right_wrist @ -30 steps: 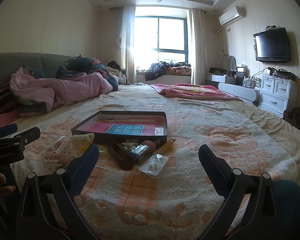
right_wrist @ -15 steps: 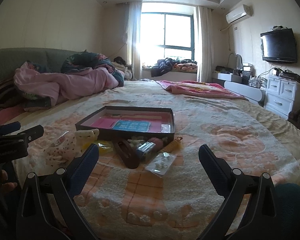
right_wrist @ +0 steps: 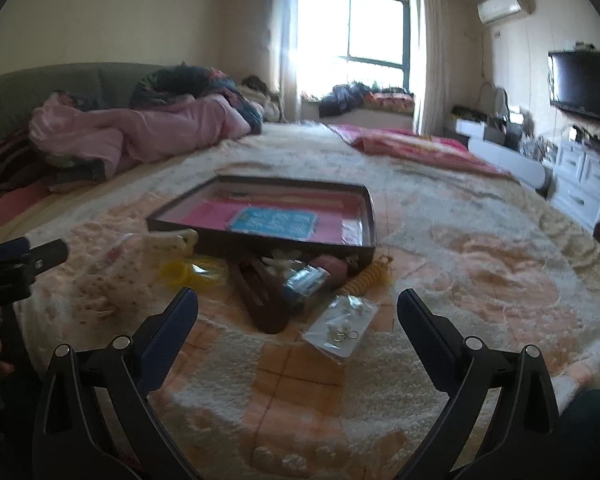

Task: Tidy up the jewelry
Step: 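Grasp the pink polka-dot scrunchie with the left tool while the right tool grasps the clear earring bag, then carry the scrunchie with the left tool into the tray while the right tool carries the earring bag there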

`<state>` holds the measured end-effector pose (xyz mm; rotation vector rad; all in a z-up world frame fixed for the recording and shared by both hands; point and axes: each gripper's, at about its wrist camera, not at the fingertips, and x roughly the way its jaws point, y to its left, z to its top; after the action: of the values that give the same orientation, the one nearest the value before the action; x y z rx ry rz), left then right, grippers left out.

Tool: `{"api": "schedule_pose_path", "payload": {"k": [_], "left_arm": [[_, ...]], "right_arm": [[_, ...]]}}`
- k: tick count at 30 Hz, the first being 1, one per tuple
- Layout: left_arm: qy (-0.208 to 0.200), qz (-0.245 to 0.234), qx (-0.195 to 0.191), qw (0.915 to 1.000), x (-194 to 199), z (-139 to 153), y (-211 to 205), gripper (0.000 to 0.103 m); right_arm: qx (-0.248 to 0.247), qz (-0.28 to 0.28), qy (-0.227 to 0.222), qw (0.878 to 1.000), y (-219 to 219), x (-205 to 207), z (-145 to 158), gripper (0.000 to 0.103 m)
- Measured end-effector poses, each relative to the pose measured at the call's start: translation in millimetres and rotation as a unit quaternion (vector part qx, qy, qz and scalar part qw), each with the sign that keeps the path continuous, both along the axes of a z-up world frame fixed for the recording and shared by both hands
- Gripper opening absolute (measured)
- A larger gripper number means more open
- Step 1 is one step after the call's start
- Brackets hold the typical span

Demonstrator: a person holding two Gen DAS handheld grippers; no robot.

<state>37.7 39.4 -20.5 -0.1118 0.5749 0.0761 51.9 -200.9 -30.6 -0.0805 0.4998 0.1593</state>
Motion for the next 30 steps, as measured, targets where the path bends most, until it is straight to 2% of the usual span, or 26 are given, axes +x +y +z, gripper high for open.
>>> {"api": "schedule_pose_path", "payload": {"k": [7,12,14,16,21,22,23,24,26,27,29,30], "left_arm": [[0.054,-0.023,-0.005,0.9983,23.1,-20.6,-4.1,0.093],[0.081,-0.060,-0.020,0.9947,35.2,-32.7,-12.0,0.093],[0.089,-0.075,-0.018,0.9931,39.1,-35.8,-17.7,0.093],[0.096,-0.086,-0.018,0.9915,43.8,-38.2,-22.0,0.093],[0.102,-0.106,-0.011,0.9891,54.3,-42.7,-32.1,0.092],[0.106,-0.108,-0.008,0.9885,56.4,-44.4,-34.4,0.088],[0.110,-0.110,-0.004,0.9878,58.3,-45.6,-36.3,0.080],[0.114,-0.115,-0.002,0.9868,59.1,-47.0,-37.9,0.075],[0.123,-0.126,0.000,0.9844,59.3,-50.0,-41.3,0.055],[0.123,-0.132,0.003,0.9837,58.4,-50.3,-42.6,0.052],[0.119,-0.143,0.017,0.9824,55.0,-49.7,-48.2,0.036],[0.118,-0.145,0.021,0.9821,53.9,-49.6,-50.1,0.034]], "right_arm": [[0.009,-0.034,0.036,0.999,-16.8,33.5,-15.1,0.097],[0.025,-0.050,0.058,0.997,-28.5,49.3,-25.3,0.097],[0.028,-0.057,0.070,0.996,-32.5,54.6,-30.6,0.094],[0.024,-0.061,0.085,0.994,-35.1,59.7,-37.5,0.083],[0.029,-0.061,0.118,0.991,-38.4,70.7,-50.5,0.073],[0.026,-0.060,0.118,0.991,-38.6,71.6,-51.7,0.068],[0.026,-0.058,0.118,0.991,-39.1,72.0,-52.6,0.065],[0.028,-0.053,0.120,0.991,-39.5,72.2,-53.3,0.056],[0.026,-0.045,0.121,0.991,-38.1,70.9,-53.4,0.042],[0.030,-0.043,0.120,0.991,-39.5,70.0,-53.1,0.040],[0.036,-0.041,0.121,0.991,-41.7,69.1,-52.3,0.038],[0.042,-0.042,0.121,0.991,-45.0,67.9,-51.8,0.036]]}}
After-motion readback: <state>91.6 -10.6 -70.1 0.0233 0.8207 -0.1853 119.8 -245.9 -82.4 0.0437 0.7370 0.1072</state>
